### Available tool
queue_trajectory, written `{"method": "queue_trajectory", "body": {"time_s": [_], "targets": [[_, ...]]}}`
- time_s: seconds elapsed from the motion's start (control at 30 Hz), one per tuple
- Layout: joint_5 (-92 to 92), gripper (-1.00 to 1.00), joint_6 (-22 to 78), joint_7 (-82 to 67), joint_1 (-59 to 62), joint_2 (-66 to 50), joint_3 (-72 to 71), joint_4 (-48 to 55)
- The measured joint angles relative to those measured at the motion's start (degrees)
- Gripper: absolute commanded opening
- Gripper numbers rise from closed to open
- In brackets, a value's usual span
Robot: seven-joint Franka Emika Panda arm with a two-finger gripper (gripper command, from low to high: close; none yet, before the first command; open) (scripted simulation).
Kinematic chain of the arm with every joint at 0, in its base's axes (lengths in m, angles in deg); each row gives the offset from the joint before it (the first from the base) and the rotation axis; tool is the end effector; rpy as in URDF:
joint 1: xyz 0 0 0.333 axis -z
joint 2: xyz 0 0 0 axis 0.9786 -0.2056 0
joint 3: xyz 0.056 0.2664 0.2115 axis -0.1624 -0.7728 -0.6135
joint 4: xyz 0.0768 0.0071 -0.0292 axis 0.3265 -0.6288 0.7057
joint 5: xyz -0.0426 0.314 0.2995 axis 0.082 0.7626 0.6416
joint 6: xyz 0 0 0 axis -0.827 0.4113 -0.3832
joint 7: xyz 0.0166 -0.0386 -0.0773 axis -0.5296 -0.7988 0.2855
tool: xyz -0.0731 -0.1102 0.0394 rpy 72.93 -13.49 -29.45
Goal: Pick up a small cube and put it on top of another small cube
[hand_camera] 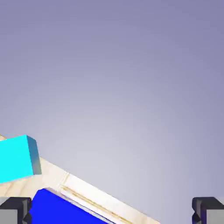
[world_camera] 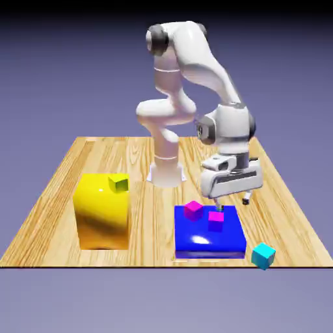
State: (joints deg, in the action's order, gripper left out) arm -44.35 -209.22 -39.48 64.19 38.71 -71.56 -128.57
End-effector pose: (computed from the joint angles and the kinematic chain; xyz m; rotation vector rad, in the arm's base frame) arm 0.5773 0.2347 0.2728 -3.0537 0.3588 -0.2740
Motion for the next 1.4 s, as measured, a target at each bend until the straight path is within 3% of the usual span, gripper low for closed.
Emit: {"method": "queue_trajectory", "body": {"time_s": [0.33,0.47,0.5,0.57,0.7,1.4], "targets": [[-3.2,0.0,11.61,-0.62,-5.75,-19.98,-3.56,16.18],[-4.69,0.0,6.18,0.34,-6.72,-26.2,-2.11,16.96],[-5.05,-1.0,4.86,0.57,-6.96,-27.71,-1.76,17.15],[-4.96,-1.0,4.86,0.5,-6.96,-27.72,-1.77,17.15],[-2.85,-1.0,11.65,-0.61,-5.53,-19.42,-3.58,15.68],[11.69,-1.0,14.41,9.07,11.33,24.18,-4.6,-24.01]]}}
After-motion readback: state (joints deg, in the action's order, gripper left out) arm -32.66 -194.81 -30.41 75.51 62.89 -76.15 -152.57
